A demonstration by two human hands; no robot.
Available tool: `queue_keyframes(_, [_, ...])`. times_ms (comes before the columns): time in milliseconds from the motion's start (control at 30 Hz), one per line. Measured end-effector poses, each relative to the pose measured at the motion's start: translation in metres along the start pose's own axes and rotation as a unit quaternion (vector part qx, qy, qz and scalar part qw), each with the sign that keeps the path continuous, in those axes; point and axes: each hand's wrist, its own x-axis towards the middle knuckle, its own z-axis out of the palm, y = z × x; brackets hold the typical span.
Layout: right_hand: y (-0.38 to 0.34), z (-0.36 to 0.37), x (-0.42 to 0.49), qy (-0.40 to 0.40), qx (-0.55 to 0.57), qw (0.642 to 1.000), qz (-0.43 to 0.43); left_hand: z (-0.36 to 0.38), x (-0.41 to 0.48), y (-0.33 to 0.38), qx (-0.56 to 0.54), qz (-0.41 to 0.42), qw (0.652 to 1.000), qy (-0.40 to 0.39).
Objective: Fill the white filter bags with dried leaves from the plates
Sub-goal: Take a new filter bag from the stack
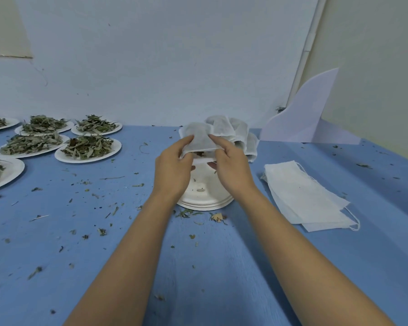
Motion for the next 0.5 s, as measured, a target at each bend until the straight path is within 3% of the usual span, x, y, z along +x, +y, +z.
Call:
queue_keyframes(233, [0.003,-0.019,0.014,0.053,0.044,0.997,0.016,0.017,0.019,0.011,-0.031,-0.012,0.995,-0.099])
queue_keyframes(400, [0.002,-0.039,0.061,0.079,-0.009,0.997,-0.013,0.048,0.071,0.031,0.045,0.053,0.997,0.031])
queue_keyframes(500, [0.011,-0.049,0.092,0.071,-0.087,0.993,-0.04,0.068,0.096,0.032,0.111,0.072,0.989,0.067])
